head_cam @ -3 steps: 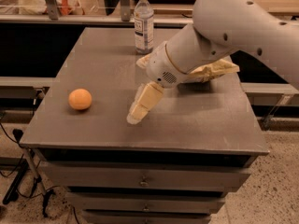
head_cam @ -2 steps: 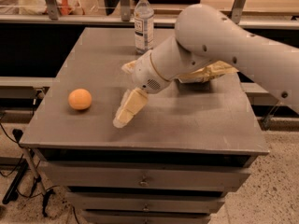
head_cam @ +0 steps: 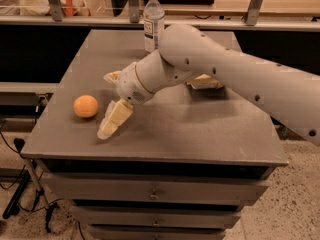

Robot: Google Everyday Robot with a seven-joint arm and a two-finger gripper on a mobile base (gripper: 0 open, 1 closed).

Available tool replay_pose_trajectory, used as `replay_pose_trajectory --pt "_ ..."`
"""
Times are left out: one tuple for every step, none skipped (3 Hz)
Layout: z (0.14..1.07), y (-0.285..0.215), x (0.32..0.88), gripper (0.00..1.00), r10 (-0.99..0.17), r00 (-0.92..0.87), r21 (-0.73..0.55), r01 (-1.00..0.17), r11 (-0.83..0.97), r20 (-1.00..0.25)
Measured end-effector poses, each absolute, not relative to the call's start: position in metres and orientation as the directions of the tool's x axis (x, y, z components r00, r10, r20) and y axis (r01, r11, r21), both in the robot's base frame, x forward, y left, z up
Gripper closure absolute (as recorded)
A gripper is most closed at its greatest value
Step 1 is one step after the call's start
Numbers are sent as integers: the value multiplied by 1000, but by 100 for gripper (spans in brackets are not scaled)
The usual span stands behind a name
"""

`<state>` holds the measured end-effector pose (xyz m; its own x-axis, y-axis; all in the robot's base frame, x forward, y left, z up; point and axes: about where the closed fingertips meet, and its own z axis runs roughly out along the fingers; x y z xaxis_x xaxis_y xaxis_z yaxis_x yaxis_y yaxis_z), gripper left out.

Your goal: Pick orange

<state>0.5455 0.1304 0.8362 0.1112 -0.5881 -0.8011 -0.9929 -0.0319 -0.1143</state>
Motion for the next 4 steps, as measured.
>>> replay_pose_trajectory --pt "833 153 549 0 -551 136 -116 -991 -70 -823" --pt "839 172 549 0 -517 164 -128 -986 -105 -840" --pt "841 180 548 13 -506 171 -128 -985 -120 -845" --pt "842 182 549 37 -504 177 -127 -983 -132 -846"
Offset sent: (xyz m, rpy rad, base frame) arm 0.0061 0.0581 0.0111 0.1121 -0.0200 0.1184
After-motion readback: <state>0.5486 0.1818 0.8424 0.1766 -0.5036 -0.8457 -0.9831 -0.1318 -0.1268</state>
